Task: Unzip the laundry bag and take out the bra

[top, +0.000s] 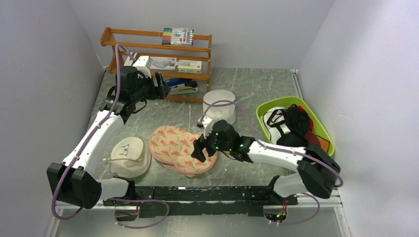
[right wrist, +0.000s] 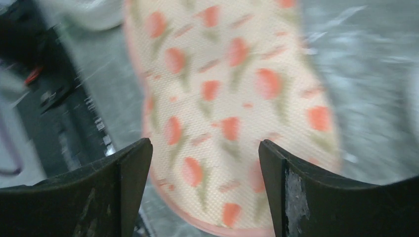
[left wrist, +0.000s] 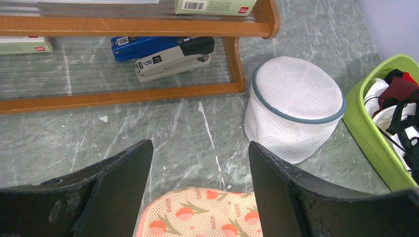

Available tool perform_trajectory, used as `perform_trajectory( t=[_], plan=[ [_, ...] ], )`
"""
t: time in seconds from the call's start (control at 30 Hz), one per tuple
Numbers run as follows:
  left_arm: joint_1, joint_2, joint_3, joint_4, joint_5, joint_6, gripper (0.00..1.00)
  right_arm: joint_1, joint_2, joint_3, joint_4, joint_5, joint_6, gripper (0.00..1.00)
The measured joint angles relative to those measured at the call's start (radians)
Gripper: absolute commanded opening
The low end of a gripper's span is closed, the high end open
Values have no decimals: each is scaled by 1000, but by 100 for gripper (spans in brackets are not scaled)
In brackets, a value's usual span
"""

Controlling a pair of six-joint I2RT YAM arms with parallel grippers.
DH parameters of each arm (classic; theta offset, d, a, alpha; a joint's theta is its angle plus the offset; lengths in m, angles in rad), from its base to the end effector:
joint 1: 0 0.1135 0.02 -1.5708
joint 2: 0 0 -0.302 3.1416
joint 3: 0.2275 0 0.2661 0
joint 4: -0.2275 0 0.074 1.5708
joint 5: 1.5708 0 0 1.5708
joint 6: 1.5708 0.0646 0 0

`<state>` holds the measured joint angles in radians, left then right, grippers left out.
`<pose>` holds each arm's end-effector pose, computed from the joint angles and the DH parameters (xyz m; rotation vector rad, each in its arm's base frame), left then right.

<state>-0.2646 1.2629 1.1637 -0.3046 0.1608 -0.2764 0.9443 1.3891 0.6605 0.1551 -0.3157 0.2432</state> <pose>0.3053 -0.0934 0.3812 0.0947 2.0025 -0.5086 0.1670 0.2650 0.2092 -0.9712 2.0790 0.9981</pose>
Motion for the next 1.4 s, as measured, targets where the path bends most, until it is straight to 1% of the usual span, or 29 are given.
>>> perform_trajectory(
  t=[0.07,0.13,0.17,0.2,0.23,0.33,0.37,0.4,0.53,0.63,0.77,0.9,0.97,1.07,1.17,1.27,1.4],
  plan=[
    [-5,0,0,0,0,1,82,-13,-62,14,-64,145,-5,92],
    [-11,0,0,0,-2,4,83,-40,-111,33,-124,270,4,96],
    [-14,0,0,0,-4,5,83,-87,-146,45,-158,327,14,97],
    [-17,0,0,0,-5,8,83,-139,-174,48,-175,344,25,98],
    [-21,0,0,-1,-10,9,83,-218,-209,49,-190,358,37,98],
    [-30,-1,0,-3,-27,14,83,-491,-326,51,-247,390,72,100],
    [-33,-2,0,-3,-34,15,84,-545,-367,56,-278,415,79,100],
    [-35,-4,0,-4,-40,16,84,-570,-406,65,-311,435,82,100],
    [-38,-40,-6,0,-63,18,87,-588,-547,141,-414,515,82,100],
    [-38,-117,-32,10,-93,27,87,-590,-660,217,-486,583,77,100],
    [-39,-290,-76,32,-148,42,88,-590,-823,306,-535,625,37,100],
    [-39,-484,-59,49,-197,66,90,-591,-939,415,-561,652,-13,100],
    [-39,-558,-24,53,-214,84,90,-591,-979,447,-565,661,-41,100],
    [-40,-661,45,58,-241,113,91,-591,-1033,451,-573,667,-74,100],
    [-40,-722,84,70,-272,131,91,-591,-1056,446,-575,667,-89,100],
    [-40,-733,88,60,-292,138,90,-591,-1049,444,-587,667,-98,100],
    [-40,-708,81,23,-292,138,90,-591,-1019,445,-594,677,-98,100]
  ],
)
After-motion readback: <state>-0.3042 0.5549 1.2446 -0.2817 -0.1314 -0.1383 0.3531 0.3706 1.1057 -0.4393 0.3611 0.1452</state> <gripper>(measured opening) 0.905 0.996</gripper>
